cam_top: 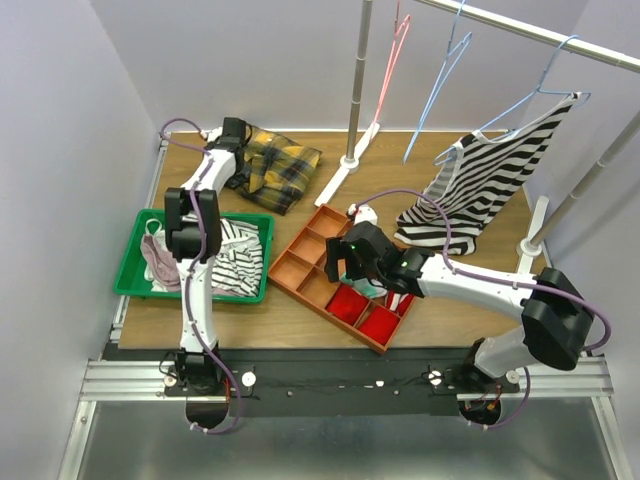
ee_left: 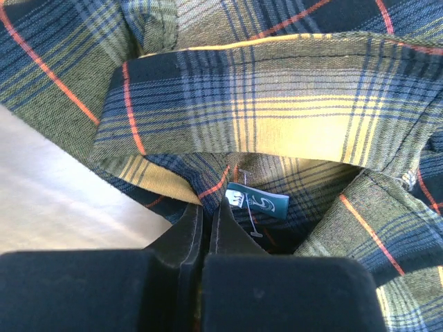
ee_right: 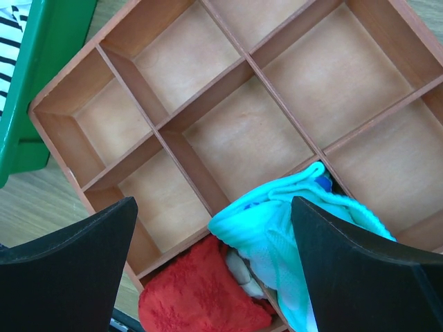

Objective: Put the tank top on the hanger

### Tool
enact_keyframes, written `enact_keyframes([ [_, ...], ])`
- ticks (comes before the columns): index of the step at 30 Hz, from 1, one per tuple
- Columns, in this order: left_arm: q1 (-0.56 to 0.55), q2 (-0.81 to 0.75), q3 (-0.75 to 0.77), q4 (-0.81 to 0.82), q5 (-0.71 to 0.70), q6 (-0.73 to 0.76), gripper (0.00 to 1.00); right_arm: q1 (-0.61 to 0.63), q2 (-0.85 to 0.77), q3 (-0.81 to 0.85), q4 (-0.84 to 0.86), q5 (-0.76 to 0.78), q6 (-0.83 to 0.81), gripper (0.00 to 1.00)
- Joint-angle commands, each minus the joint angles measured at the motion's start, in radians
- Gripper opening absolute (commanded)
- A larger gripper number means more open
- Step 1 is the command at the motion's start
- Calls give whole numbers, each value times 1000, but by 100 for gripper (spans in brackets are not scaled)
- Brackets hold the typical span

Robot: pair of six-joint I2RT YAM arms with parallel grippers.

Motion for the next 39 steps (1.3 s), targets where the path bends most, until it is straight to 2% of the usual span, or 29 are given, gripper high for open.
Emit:
enact_keyframes([
  [1, 69, -134, -253, 68, -81, -109, 0, -8, 29, 41, 13, -31, -24, 100],
  [7, 176, -269, -436, 182, -80, -182, 0, -19, 48, 46, 9, -31, -19, 100],
  [12, 204, -308, -480, 225, -87, -207, 0, -51, 54, 45, -40, 31, 10, 100],
  [25, 239, -208, -341, 252, -3, -208, 0, -151, -101, -69, -117, 157, 100, 100],
  [28, 238, -216, -358, 291, 29, -187, 15, -192, -129, -106, -108, 154, 108, 100],
  [29, 238, -231, -368, 306, 43, -187, 28, -200, -132, -112, -103, 153, 108, 100],
  [31, 231, -249, -407, 347, 83, -175, 44, -224, -133, -113, -94, 141, 104, 100],
  [32, 230, -268, -414, 358, 93, -169, 57, -231, -132, -113, -85, 137, 99, 100],
  [36, 211, -323, -441, 389, 141, -142, 74, -255, -116, -97, -80, 137, 84, 100],
  [39, 195, -377, -462, 395, 163, -127, 77, -280, -107, -89, -68, 137, 74, 100],
])
